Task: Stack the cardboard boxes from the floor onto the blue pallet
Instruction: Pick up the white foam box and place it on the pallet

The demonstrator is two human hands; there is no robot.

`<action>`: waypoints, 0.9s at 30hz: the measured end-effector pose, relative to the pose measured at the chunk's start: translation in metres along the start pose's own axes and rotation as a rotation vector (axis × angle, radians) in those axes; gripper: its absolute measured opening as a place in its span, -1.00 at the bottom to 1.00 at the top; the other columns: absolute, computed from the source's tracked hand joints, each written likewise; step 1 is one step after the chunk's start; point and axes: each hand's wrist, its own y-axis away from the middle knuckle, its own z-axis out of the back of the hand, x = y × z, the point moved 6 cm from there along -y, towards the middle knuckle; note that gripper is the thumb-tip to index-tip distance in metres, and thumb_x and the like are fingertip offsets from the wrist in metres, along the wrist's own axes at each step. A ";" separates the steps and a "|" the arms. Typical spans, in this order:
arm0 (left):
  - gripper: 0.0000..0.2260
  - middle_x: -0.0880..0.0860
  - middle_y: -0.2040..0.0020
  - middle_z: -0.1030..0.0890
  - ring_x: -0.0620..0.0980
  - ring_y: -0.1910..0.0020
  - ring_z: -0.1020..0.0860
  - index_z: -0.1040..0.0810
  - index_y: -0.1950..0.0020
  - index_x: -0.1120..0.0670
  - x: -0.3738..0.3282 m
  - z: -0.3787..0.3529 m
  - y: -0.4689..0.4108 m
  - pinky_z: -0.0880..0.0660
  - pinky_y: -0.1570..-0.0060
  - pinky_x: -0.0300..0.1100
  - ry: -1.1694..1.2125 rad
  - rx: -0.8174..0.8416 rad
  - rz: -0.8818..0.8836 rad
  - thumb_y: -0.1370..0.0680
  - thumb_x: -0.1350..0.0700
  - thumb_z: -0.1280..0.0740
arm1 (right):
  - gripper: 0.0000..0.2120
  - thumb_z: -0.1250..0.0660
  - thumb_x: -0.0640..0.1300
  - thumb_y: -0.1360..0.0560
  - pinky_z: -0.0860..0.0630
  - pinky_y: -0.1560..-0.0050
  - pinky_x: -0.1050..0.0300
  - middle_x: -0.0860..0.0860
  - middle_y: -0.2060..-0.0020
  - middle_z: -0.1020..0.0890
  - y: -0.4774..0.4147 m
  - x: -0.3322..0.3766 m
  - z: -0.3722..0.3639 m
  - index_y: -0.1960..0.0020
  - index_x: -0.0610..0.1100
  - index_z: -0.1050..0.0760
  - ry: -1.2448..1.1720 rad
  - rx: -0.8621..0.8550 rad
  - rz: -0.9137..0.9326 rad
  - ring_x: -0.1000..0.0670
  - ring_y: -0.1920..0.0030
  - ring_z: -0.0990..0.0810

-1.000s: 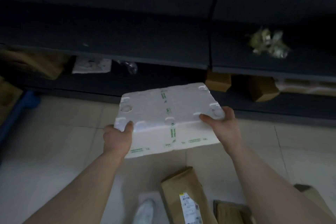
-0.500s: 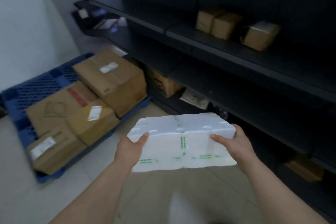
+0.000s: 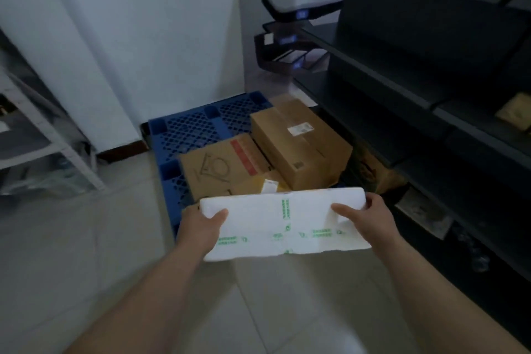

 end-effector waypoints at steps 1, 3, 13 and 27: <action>-0.59 0.19 -0.03 -0.61 0.13 0.13 -0.58 -0.51 -0.16 0.24 0.001 0.019 -0.011 -0.41 0.39 -0.18 0.002 -0.024 0.005 -0.49 -0.05 -0.39 | -0.26 -0.53 0.04 -0.35 -0.51 -0.02 0.00 -0.04 -0.19 -0.47 -0.002 0.015 -0.017 -0.40 -0.11 -0.27 0.010 0.011 0.004 -0.05 -0.04 -0.51; -0.67 0.19 0.03 -0.61 0.11 0.20 -0.57 -0.52 -0.08 0.26 0.004 0.053 -0.033 -0.37 0.42 -0.21 0.004 -0.066 0.017 -0.51 0.00 -0.38 | -0.29 -0.52 0.01 -0.37 -0.51 0.03 0.02 -0.04 -0.18 -0.46 -0.006 0.043 -0.049 -0.38 -0.11 -0.26 0.018 0.045 0.001 -0.05 -0.01 -0.52; -0.75 0.19 0.00 -0.62 0.09 0.19 -0.54 -0.58 -0.12 0.25 -0.029 0.147 -0.134 -0.40 0.34 -0.19 -0.006 -0.152 0.045 -0.52 0.13 -0.36 | -0.31 -0.55 -0.09 -0.34 -0.55 0.00 -0.02 -0.09 -0.18 -0.53 -0.072 0.139 -0.169 -0.37 -0.16 -0.33 -0.004 0.192 -0.009 -0.10 -0.05 -0.56; -0.44 0.21 -0.37 -0.41 0.21 -0.23 -0.47 -0.20 -0.50 0.17 -0.089 0.218 -0.326 -0.44 -0.11 -0.08 0.061 -0.109 0.099 -0.55 0.17 -0.32 | -0.42 -0.53 -0.19 -0.37 -0.59 0.07 -0.05 -0.13 -0.14 -0.56 -0.204 0.253 -0.315 -0.32 -0.16 -0.40 -0.098 0.279 -0.080 -0.16 0.00 -0.61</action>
